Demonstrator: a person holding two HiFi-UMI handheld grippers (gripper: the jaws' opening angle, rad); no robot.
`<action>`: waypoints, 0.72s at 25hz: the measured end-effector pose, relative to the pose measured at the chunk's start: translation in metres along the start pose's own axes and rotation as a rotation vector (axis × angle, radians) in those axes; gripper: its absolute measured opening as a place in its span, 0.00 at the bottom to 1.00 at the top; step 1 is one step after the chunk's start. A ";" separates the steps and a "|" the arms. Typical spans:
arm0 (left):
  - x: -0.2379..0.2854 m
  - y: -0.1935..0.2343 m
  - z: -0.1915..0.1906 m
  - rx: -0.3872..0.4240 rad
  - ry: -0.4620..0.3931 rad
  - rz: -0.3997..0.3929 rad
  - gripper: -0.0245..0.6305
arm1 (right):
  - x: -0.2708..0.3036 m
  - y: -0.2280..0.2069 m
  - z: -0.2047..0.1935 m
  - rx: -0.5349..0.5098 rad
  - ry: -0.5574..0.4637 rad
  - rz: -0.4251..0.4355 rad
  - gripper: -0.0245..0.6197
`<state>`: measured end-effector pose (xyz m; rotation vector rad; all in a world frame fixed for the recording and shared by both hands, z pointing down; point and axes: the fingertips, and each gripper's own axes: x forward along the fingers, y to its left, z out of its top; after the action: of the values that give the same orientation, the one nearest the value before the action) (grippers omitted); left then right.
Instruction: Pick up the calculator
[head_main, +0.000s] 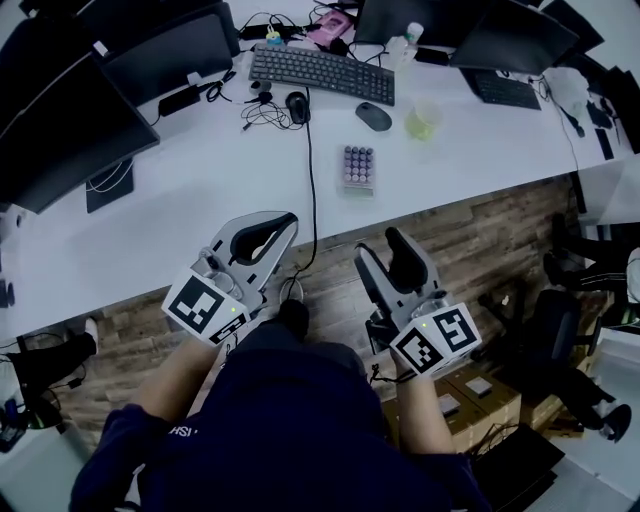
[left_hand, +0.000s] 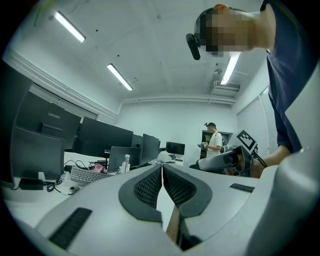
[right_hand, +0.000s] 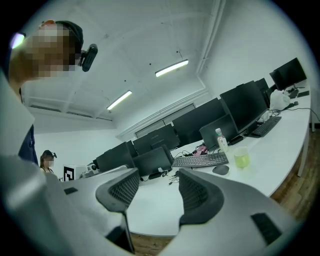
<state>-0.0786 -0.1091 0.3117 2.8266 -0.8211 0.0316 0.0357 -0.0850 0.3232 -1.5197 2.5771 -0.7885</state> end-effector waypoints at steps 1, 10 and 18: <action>0.002 0.004 -0.001 -0.001 0.003 -0.005 0.09 | 0.004 -0.003 0.000 0.003 0.001 -0.007 0.44; 0.011 0.026 -0.003 -0.008 0.018 -0.022 0.09 | 0.027 -0.017 0.000 0.033 0.005 -0.034 0.44; 0.012 0.035 -0.009 -0.021 0.039 -0.018 0.09 | 0.040 -0.025 -0.006 0.045 0.025 -0.044 0.43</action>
<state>-0.0872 -0.1425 0.3282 2.8041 -0.7826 0.0743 0.0332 -0.1251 0.3482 -1.5690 2.5334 -0.8697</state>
